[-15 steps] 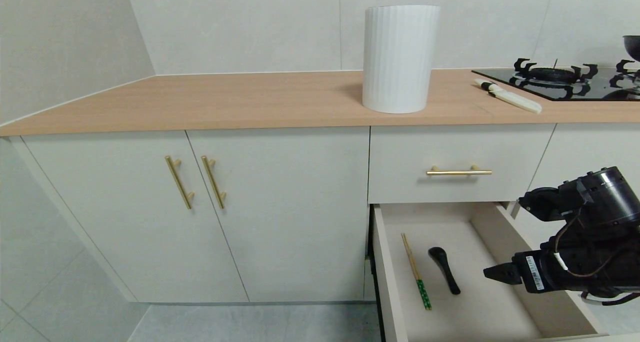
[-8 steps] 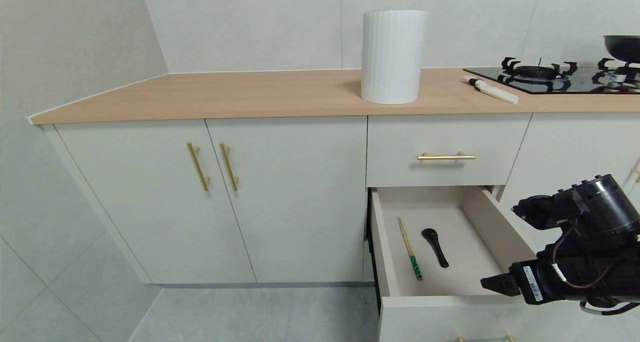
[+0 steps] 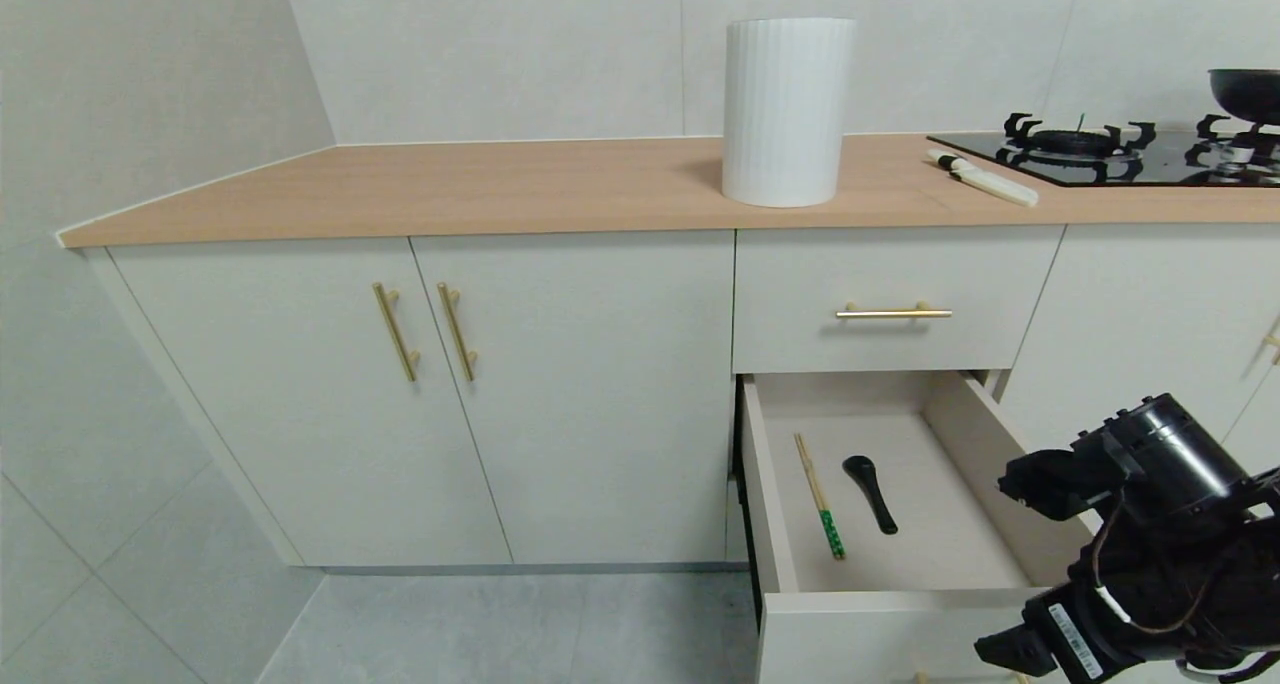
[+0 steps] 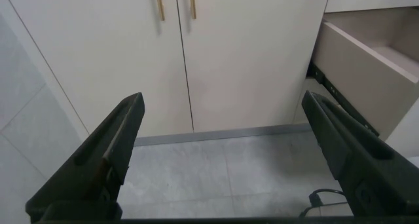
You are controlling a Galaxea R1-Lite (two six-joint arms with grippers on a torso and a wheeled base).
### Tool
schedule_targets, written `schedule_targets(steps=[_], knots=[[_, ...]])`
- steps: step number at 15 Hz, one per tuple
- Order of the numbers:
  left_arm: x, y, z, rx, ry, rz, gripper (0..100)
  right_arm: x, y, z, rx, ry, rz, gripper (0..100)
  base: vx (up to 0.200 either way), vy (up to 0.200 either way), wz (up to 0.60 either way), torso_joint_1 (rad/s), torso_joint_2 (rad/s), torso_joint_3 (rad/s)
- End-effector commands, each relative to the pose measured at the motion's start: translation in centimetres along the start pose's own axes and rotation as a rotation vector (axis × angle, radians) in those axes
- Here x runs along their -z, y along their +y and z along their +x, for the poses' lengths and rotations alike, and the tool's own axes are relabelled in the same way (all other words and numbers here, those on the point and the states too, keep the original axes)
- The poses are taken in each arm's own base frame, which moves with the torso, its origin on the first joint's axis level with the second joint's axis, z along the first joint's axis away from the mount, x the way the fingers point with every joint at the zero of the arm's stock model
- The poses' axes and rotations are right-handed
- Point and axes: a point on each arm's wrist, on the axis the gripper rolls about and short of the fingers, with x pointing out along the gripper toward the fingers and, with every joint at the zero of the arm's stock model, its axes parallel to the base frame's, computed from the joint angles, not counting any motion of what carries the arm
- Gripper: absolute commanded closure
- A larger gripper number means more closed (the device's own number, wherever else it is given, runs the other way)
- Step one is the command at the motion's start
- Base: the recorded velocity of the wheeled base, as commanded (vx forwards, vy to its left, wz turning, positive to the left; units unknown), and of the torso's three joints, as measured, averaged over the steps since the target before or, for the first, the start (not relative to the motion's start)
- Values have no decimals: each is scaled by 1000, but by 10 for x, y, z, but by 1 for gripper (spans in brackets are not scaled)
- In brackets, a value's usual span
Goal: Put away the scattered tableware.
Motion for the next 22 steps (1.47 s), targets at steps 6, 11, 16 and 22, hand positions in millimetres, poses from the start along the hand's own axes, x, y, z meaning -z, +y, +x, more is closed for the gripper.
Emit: schedule_targets(steps=[6, 11, 16, 22], knots=[[0, 0, 0, 0, -1, 0, 0, 5, 18, 37, -5, 158, -72, 0, 0, 0, 0, 0, 0, 0], [0, 0, 0, 0, 1, 0, 0, -8, 20, 45, 27, 145, 33, 0, 0, 0, 0, 0, 0, 0], [0, 0, 0, 0, 1, 0, 0, -19, 20, 48, 58, 111, 115, 0, 0, 0, 0, 0, 0, 0], [0, 0, 0, 0, 1, 0, 0, -33, 17, 55, 112, 46, 209, 0, 0, 0, 0, 0, 0, 0]])
